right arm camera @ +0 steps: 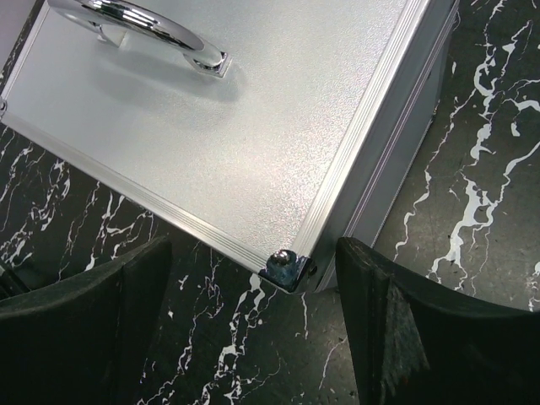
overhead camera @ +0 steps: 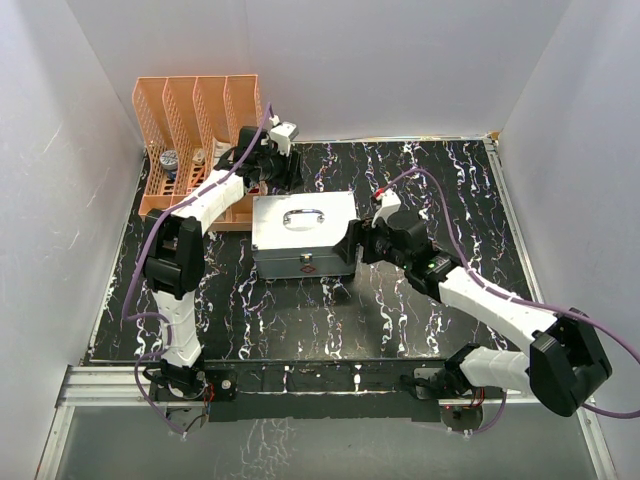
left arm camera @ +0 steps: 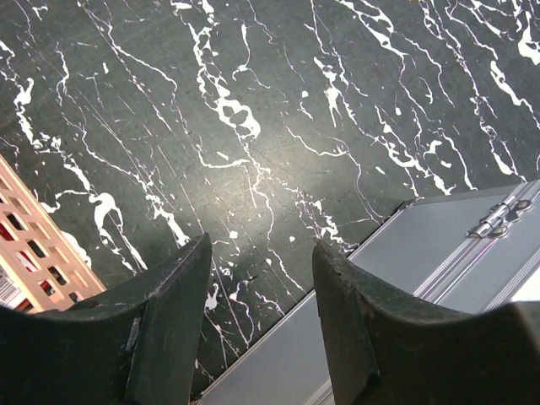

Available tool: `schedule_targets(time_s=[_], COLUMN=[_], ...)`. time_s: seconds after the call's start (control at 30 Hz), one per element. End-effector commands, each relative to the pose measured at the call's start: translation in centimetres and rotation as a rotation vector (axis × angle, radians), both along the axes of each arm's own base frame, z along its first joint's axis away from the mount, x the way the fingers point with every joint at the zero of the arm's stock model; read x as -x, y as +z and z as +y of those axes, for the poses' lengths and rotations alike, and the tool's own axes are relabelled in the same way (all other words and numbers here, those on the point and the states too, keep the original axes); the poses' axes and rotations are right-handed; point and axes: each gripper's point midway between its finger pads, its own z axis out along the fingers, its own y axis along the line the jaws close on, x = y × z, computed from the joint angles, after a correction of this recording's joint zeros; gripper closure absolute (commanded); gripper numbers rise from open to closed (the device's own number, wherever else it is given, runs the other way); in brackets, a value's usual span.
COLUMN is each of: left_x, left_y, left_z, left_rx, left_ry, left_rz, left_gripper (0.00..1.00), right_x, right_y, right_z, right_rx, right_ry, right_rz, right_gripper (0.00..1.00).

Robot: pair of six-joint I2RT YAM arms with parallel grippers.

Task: Organize the medicine kit
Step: Move the medicine box to the center of the board, then reset both arms

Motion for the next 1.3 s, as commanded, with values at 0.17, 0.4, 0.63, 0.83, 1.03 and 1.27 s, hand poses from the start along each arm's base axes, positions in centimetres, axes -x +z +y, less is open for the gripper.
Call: schedule_targets(time_s=[0.17, 0.4, 0.63, 0.83, 1.03, 1.27], left_x=[1.0, 1.6, 1.7, 2.4, 3.1, 4.1], left_y=[3.9, 6.5, 7.6, 7.1, 6.9, 5.2], left_z=[0.2, 0.7, 3.0, 5.2, 8.3, 11.7], left_rx=[0.028, 0.017, 0.015, -0.024, -0.06, -0.176], left_ry=[-0.017, -0.028, 0.142, 0.246, 0.423, 0.535], left_rz=[-0.066, -0.141, -0.166, -0.197, -0.224, -0.244], left_gripper=[0.5, 0.29, 0.03, 0.01, 0.01, 0.01], right_x=[1.7, 0.2, -3.7, -8.6, -12.4, -13.6], right_y=[0.4, 6.8, 12.1, 10.9, 5.5, 1.3], right_z=[-0.3, -2.7, -8.1, -12.5, -14.1, -13.7], right_rx=[0.0, -0.014, 0.143, 0.172, 0.166, 0.153], right_ry=[-0.039, -0.164, -0.39, -0.492, -0.487, -0.479], right_rz=[0.006, -0.16, -0.308, -0.268, -0.149, -0.083], right_gripper=[0.22, 0.02, 0.02, 0.02, 0.02, 0.02])
